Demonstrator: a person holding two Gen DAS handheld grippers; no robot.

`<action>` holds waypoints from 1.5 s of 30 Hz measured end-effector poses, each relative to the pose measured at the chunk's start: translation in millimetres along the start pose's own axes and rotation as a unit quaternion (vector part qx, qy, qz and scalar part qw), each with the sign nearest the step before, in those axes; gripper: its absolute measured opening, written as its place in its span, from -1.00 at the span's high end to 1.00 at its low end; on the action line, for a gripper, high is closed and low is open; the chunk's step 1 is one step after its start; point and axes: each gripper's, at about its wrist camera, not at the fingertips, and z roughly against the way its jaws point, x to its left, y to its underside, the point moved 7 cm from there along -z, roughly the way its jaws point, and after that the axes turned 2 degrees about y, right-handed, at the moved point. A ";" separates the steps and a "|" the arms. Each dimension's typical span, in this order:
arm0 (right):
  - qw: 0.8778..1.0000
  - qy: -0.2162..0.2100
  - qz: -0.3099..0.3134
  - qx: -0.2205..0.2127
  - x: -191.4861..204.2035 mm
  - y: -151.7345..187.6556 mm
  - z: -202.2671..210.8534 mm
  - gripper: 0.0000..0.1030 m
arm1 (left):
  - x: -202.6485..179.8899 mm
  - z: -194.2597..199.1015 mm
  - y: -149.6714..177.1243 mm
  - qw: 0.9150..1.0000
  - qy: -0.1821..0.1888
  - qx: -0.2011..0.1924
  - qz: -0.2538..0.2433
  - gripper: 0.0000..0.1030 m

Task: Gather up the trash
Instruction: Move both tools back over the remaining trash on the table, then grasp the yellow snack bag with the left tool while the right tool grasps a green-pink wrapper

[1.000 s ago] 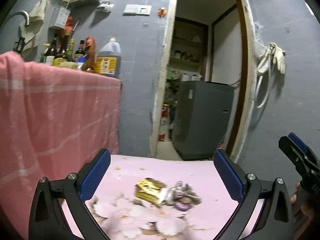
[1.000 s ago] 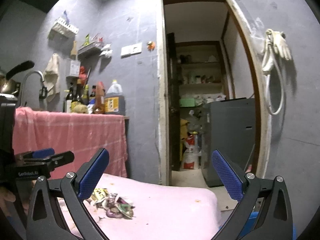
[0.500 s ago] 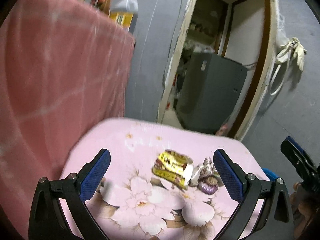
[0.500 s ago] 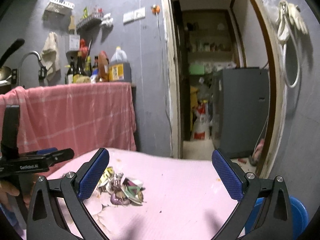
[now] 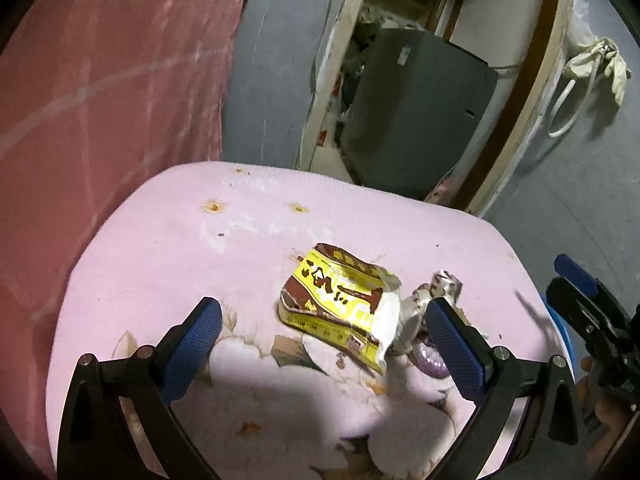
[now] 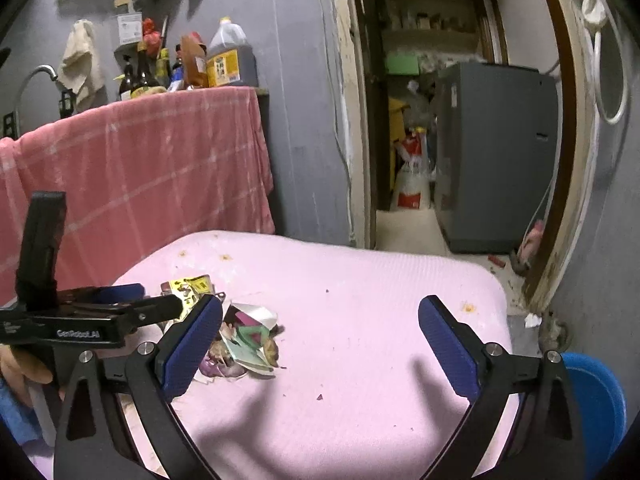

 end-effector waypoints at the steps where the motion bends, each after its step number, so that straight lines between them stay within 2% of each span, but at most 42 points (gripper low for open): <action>1: 1.000 -0.003 -0.005 0.003 -1.9 0.5 -1.2 -0.92 | 1.0 -2.3 -1.2 1.000 0.000 0.004 0.002 -0.94; 8: 0.999 -0.014 -0.039 0.026 -13.4 3.4 -8.7 -0.92 | 3.7 -16.5 -9.0 1.000 0.001 0.025 0.012 -0.92; 15: 0.998 -0.003 -0.005 0.056 -0.6 10.6 -19.3 -0.92 | 5.1 -19.7 -14.0 0.999 0.017 0.033 0.026 -0.23; 29: 0.995 -0.018 0.019 0.094 11.4 21.6 -30.3 -0.92 | 5.6 -3.4 -7.0 0.999 0.020 0.030 0.038 -0.20; 36: 0.992 -0.055 0.029 0.112 31.0 24.2 -39.7 -0.91 | 17.9 17.3 0.6 0.998 0.027 0.018 0.048 -0.18; 40: 0.988 -0.068 0.029 0.135 38.2 27.2 -49.8 -0.69 | 20.2 25.2 1.4 0.998 0.037 0.006 0.045 -0.18; 45: 0.980 -0.099 -0.010 0.171 35.0 32.9 -62.4 -0.46 | 18.1 23.0 1.1 0.999 0.037 0.000 0.030 -0.13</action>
